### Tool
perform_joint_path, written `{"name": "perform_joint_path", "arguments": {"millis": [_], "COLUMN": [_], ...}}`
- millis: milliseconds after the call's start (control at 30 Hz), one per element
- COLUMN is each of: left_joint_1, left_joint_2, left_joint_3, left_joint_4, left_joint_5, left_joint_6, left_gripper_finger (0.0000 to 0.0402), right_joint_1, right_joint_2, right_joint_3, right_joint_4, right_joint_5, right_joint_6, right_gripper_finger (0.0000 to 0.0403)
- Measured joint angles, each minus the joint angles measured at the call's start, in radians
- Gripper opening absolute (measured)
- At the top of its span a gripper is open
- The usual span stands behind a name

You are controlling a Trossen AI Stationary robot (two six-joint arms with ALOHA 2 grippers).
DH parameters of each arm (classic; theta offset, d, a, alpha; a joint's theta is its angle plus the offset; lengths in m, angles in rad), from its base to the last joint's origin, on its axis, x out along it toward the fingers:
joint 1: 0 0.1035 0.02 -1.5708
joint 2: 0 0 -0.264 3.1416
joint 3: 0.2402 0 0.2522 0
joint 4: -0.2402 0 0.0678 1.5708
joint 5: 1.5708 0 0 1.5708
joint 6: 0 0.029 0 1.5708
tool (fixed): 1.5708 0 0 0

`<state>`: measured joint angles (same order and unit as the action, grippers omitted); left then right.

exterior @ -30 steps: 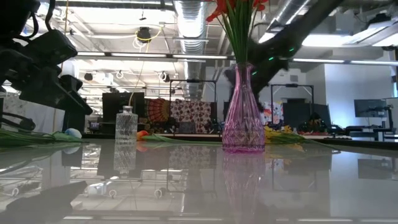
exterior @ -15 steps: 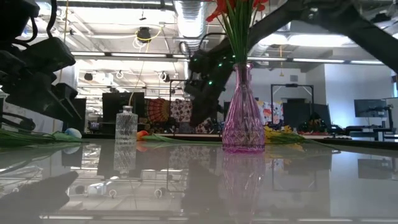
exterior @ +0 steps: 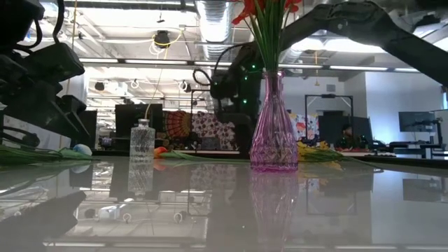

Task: Sort flowers into vase by color
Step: Put the orange tulip into the violet vase

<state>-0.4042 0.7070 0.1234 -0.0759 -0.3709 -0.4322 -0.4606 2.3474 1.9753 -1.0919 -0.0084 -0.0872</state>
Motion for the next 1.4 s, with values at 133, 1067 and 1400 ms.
{"name": "perform_joint_path", "arguments": {"millis": [133, 1067, 1400], "left_joint_1": [0.000, -0.001, 0.000], "left_joint_2": [0.000, -0.001, -0.001], "left_joint_3": [0.000, 0.000, 0.000], "left_joint_4": [0.024, 0.021, 0.023], "left_joint_5": [-0.003, 0.054, 0.048], "left_joint_6": [0.025, 0.003, 0.006], "left_gripper_finger": [0.0146, 0.0146, 0.0146], "right_joint_1": [-0.002, 0.079, 0.158], "right_joint_2": [-0.008, -0.216, -0.640], "right_joint_3": [-0.075, -0.333, -0.927], "right_joint_4": [0.028, -0.330, -0.141], "right_joint_5": [0.013, -0.020, -0.061], "right_joint_6": [0.000, 0.165, 0.440], "right_gripper_finger": [0.0154, 0.0015, 0.0027]}}
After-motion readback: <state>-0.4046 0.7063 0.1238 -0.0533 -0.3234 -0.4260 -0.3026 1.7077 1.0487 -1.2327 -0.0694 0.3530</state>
